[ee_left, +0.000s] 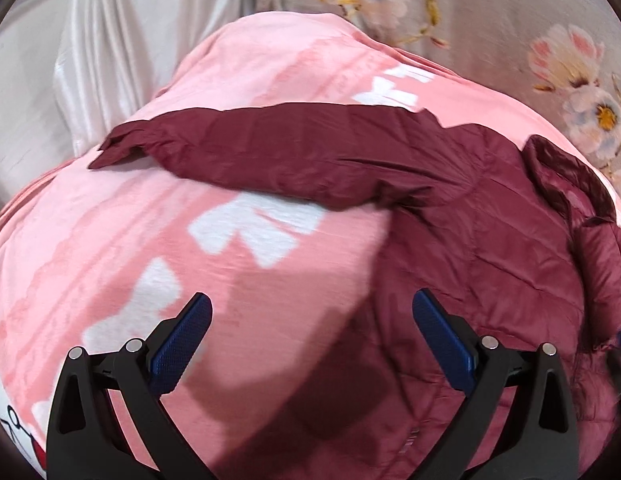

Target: Fold large clothes

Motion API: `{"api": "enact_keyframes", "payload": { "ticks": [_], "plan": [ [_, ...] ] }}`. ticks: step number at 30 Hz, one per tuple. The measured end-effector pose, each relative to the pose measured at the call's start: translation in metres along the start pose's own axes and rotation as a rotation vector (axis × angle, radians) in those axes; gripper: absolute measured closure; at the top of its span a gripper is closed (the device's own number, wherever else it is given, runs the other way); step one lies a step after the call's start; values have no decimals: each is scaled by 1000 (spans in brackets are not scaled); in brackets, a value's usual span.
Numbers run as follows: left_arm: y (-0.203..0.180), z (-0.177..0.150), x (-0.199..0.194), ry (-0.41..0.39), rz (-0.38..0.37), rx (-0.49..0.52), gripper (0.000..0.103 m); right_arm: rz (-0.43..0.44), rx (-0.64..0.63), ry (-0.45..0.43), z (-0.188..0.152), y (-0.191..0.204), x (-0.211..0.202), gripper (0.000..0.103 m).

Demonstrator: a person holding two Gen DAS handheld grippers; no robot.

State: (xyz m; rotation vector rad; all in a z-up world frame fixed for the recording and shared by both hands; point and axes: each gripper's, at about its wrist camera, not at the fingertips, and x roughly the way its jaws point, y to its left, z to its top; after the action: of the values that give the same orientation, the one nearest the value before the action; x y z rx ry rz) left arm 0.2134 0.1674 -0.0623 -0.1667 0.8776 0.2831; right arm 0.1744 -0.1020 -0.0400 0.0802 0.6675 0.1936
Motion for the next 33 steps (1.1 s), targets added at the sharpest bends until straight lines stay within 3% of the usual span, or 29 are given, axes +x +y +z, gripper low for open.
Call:
{"api": "enact_keyframes", "payload": {
  "ticks": [2, 5, 7, 11, 12, 13, 14, 16, 20, 21, 23, 25, 27, 29, 31, 33],
  "plan": [
    [8, 0, 0, 3, 0, -12, 5, -20, 223, -79, 6, -48, -21, 46],
    [12, -1, 1, 10, -11, -25, 5, -57, 485, -125, 8, -116, -29, 44],
    [9, -1, 0, 11, -22, -21, 5, -56, 550, -113, 7, -144, -20, 44],
    [-1, -1, -3, 7, -41, -7, 5, 42, 579, -24, 6, -161, 22, 47],
    [-3, -1, -4, 6, -42, -1, 5, 48, 570, -7, 7, -157, 31, 62],
    [-4, -1, -5, 4, -42, 2, 5, 55, 557, 2, 8, -152, 37, 85],
    [-5, 0, -5, 3, -40, 4, 5, 78, 536, 7, 11, -143, 41, 93],
    [-5, 1, -6, 0, -38, 0, 5, 124, 462, -9, 20, -110, 41, 95],
    [-1, 8, -9, -11, -36, -27, 5, 209, 105, 34, 33, -12, 42, 95],
    [1, 11, -9, -12, -39, -36, 5, 253, -22, 97, 27, 23, 49, 94],
    [2, 13, -8, -4, -51, -46, 5, 227, -173, 154, 8, 61, 58, 92],
    [2, 14, -5, 22, -88, -53, 5, 207, -215, 167, -9, 73, 56, 92],
    [-3, 13, 0, 63, -146, -59, 5, 214, -115, 139, -14, 56, 44, 87],
    [-13, 11, 6, 113, -217, -68, 5, 200, 15, 94, -15, 24, 30, 72],
    [-28, 7, 14, 185, -315, -85, 5, 152, 136, 41, -18, -15, 11, 51],
    [-45, 2, 19, 251, -418, -107, 5, 116, 222, 13, -23, -45, -5, 43]
  ]
}}
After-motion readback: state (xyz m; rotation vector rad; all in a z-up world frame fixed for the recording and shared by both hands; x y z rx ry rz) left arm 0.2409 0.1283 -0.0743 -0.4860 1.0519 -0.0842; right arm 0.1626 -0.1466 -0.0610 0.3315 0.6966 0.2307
